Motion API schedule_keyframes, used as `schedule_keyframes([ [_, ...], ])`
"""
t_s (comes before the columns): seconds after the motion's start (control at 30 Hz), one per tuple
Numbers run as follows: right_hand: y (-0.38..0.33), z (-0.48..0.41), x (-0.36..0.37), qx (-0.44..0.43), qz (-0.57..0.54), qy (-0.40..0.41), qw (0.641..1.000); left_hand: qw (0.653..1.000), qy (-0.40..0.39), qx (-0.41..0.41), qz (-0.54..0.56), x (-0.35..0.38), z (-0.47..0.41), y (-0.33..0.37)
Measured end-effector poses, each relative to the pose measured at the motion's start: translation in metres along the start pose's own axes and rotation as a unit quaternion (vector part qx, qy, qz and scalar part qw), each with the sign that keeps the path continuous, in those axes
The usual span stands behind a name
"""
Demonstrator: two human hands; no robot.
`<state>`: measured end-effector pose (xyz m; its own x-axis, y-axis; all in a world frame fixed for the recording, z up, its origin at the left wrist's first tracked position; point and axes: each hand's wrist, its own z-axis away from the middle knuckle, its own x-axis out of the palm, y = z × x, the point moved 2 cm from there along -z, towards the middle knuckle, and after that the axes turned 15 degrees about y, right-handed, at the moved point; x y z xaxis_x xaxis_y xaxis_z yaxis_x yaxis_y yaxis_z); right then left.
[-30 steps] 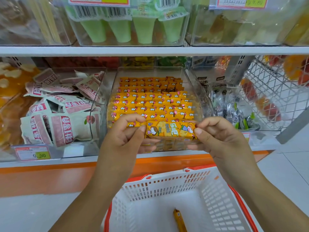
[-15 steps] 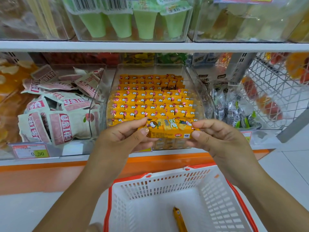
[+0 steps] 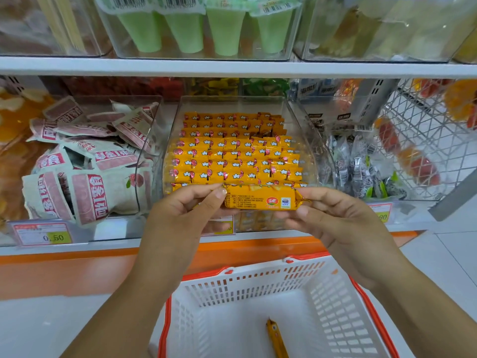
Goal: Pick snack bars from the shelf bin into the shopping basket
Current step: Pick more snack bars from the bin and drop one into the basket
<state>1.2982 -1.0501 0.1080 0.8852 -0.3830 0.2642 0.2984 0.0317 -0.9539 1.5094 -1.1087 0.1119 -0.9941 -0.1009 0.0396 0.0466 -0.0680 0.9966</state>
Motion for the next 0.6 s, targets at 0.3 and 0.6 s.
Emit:
schedule_keyframes([
  [0.3, 0.002, -0.008, -0.008, -0.021, 0.004, -0.006, 1.0, 0.996, -0.063, -0.042, 0.037, -0.001, -0.008, -0.009],
  [0.6, 0.005, -0.004, -0.002, -0.075, 0.038, 0.033, 0.996, 1.0, -0.012, -0.011, 0.011, 0.007, 0.0, -0.009],
])
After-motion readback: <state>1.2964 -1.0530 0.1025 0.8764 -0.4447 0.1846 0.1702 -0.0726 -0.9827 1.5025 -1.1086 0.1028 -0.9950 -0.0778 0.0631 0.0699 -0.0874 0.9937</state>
